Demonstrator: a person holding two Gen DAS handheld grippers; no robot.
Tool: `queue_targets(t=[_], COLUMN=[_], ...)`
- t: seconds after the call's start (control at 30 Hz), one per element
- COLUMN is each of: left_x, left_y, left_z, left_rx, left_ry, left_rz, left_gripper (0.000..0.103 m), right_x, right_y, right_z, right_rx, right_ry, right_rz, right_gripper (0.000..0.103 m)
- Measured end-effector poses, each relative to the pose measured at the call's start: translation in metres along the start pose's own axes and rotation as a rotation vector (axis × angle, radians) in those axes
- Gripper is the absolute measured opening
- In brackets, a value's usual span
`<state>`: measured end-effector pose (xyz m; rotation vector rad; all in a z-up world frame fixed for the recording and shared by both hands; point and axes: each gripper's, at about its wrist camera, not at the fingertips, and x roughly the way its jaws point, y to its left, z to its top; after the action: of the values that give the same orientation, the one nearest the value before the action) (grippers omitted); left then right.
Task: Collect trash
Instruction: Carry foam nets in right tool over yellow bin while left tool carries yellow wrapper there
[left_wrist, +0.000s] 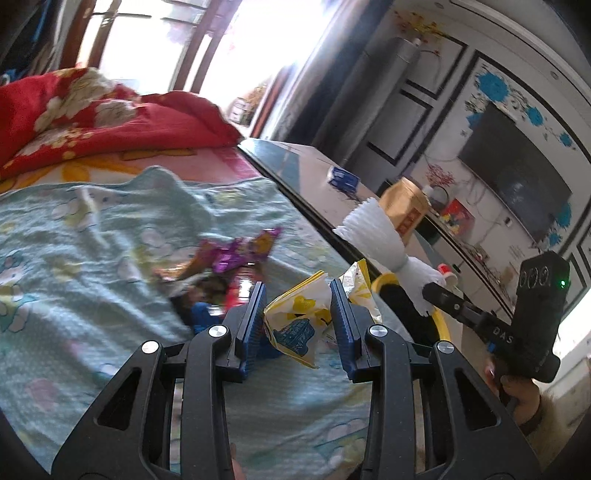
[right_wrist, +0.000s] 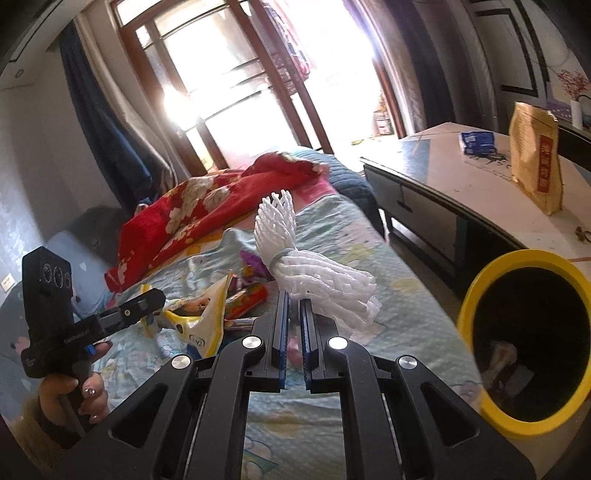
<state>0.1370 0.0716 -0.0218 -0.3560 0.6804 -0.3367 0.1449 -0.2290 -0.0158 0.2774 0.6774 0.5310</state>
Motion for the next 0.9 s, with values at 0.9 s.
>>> queue_targets(t=[0.9], left_x=[0.054], left_y=[-0.121], left_z=[0.002], left_rx=[0.218], left_ry=[0.034], left_rz=[-0.161], left_gripper=[0.028], right_x=[-0.087], right_y=[-0.1], right_z=[-0.003], right_rx=[0.183], right_ry=[-0.14], right_rz=[-0.198], right_gripper=[0.007])
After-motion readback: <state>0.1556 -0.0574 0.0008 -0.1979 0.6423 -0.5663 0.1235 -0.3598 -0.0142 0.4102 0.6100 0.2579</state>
